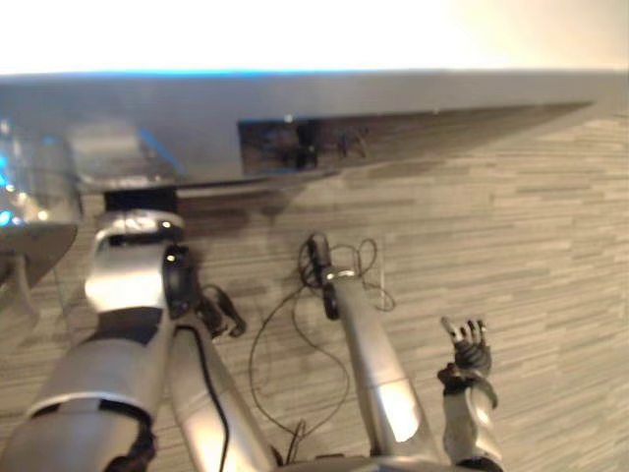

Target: Pick up the laundry basket with both hands and put the clothes into the washing machine.

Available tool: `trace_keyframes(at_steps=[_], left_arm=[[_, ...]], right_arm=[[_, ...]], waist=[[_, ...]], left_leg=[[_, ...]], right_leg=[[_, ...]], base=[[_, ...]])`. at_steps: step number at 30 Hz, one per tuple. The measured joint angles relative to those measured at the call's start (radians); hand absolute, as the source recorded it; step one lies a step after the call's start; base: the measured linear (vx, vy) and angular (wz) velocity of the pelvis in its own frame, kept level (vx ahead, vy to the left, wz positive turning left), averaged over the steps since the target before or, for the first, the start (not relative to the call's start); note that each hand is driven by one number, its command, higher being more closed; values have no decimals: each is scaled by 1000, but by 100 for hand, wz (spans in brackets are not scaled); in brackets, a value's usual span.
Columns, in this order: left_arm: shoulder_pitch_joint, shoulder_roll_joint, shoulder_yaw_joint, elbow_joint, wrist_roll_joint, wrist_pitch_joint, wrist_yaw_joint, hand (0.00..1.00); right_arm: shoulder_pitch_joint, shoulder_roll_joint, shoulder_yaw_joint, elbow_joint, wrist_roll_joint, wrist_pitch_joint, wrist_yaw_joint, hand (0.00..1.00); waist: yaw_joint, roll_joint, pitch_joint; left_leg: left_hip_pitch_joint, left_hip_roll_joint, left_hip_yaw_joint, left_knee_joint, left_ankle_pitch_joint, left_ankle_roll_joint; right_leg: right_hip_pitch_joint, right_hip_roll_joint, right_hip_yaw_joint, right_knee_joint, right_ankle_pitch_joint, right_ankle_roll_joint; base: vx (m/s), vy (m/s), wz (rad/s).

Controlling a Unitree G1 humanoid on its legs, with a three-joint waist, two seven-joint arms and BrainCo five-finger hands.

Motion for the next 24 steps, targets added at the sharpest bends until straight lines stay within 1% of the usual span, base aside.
trace_keyframes(at_steps=[1,2,3,5,7,12,15,19,21,23,24], left_arm=[[-6,11,-15,0,41,2,12,0],[-10,29,-47,0,147,11,39,0],[-11,44,-85,0,210,17,55,0],[-27,54,-124,2,235,27,54,0],[-55,54,-155,2,279,35,54,0],[-73,54,-167,2,334,54,55,0],[-73,53,-163,5,399,68,52,0],[-71,7,-142,19,405,71,26,0],[-62,-32,-108,26,405,71,7,0],[4,-94,-73,32,405,71,1,0],[28,-114,-64,38,405,71,-1,0]], right_arm=[[2,0,0,0,2,0,8,0],[6,0,1,0,7,-2,19,0],[13,-1,3,-4,9,-5,32,0],[21,-1,4,-5,10,-6,37,0],[36,-2,4,-5,17,-7,50,0],[40,-3,20,-5,26,-9,53,0],[40,-3,23,-5,26,-9,54,0],[50,-4,24,-2,26,-9,55,0],[56,-4,26,4,25,-7,55,0],[56,-4,27,39,2,-3,56,0],[56,-4,28,52,-5,0,55,0]], waist=[[0,-2,1],[0,-3,3],[-1,-3,3],[0,-4,3],[-1,-13,7],[-11,-16,8],[-12,-16,8],[-11,-17,8],[-11,-17,7],[-13,-17,7],[-12,-17,7]], left_leg=[[-3,1,1,2,0,0],[-6,4,1,9,-2,5],[-11,8,0,13,-4,8],[-22,9,-5,16,-5,10],[-35,9,-14,25,-6,13],[-58,6,-43,36,-8,16],[-63,5,-56,36,-7,16],[-63,-3,-90,33,-7,14],[-51,-12,-95,26,-6,14],[-1,-29,-95,-3,-4,10],[17,-30,-95,-13,-3,9]], right_leg=[[-2,1,-2,-2,4,3],[-2,2,-2,-7,13,1],[-2,2,-5,-13,21,0],[-3,1,-9,-26,29,2],[-3,-2,-16,-32,35,5],[-3,-14,-45,-29,35,3],[-1,-21,-58,-20,34,2],[17,-36,-103,-9,27,-10],[28,-43,-108,-4,28,-11],[75,-58,-120,-13,41,-31],[93,-58,-122,-20,41,-32]], base=[[-1,87,-14],[2,104,-14],[3,105,-13],[3,90,-8],[0,89,-4],[-1,62,5],[3,55,6],[7,48,16],[13,51,21],[20,72,31],[27,79,41]])
